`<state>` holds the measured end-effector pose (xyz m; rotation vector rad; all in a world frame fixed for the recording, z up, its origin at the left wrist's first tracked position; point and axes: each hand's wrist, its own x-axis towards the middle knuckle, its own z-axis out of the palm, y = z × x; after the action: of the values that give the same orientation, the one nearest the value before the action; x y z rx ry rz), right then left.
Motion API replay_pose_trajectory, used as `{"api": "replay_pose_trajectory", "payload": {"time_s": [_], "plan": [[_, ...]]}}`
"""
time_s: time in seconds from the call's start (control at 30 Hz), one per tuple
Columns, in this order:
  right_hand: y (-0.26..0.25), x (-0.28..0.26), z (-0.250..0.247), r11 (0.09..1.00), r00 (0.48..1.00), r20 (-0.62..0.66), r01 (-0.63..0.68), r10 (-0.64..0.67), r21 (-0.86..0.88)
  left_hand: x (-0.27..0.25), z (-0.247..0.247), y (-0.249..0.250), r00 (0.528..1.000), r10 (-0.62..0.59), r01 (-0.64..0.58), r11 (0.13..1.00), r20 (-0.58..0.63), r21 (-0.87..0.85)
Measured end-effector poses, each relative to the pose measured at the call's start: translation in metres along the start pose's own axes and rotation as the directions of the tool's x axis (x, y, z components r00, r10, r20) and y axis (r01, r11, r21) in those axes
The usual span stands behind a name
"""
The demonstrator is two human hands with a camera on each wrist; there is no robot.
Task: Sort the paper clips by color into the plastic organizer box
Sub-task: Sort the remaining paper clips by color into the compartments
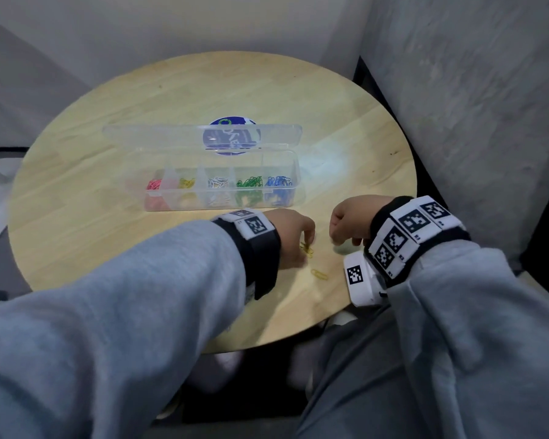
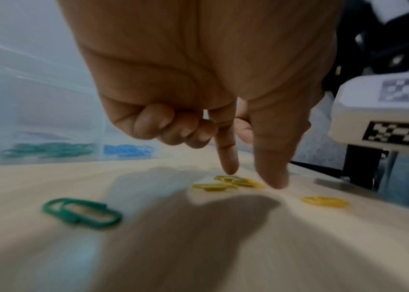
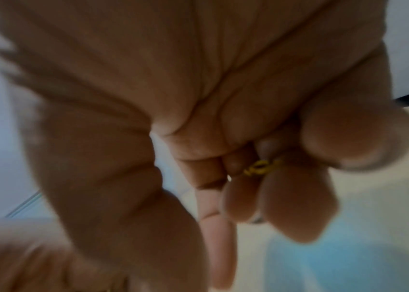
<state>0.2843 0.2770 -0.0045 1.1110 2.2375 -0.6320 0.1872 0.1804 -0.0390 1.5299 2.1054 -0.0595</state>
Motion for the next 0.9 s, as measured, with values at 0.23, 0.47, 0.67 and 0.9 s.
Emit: {"api": "replay_pose_trajectory", "payload": {"time_s": [0.23, 0.47, 0.67, 0.9], "plan": [[-0.005, 0.003, 0.015, 0.971, 0.994, 0.108, 0.043, -0.018, -0.234, 0.01, 0.001, 0.009, 1.0, -0.012, 0.012, 0.992, 0.001, 0.127], [-0.021, 0.008, 0.042, 0.937, 0.995, 0.077, 0.088, -0.066, -0.339, -0.001, -0.004, -0.016, 0.996, -0.071, 0.071, 0.997, 0.061, 0.005], [-0.027, 0.015, 0.045, 0.946, 0.993, 0.043, 0.119, -0.111, -0.302, -0.021, -0.019, -0.051, 0.975, -0.19, 0.216, 0.731, 0.111, -0.647], [-0.022, 0.014, 0.019, 0.865, 0.961, 0.049, 0.223, -0.273, 0.451, -0.063, -0.034, -0.095, 0.944, -0.315, 0.075, -0.084, 0.098, -0.994]]}}
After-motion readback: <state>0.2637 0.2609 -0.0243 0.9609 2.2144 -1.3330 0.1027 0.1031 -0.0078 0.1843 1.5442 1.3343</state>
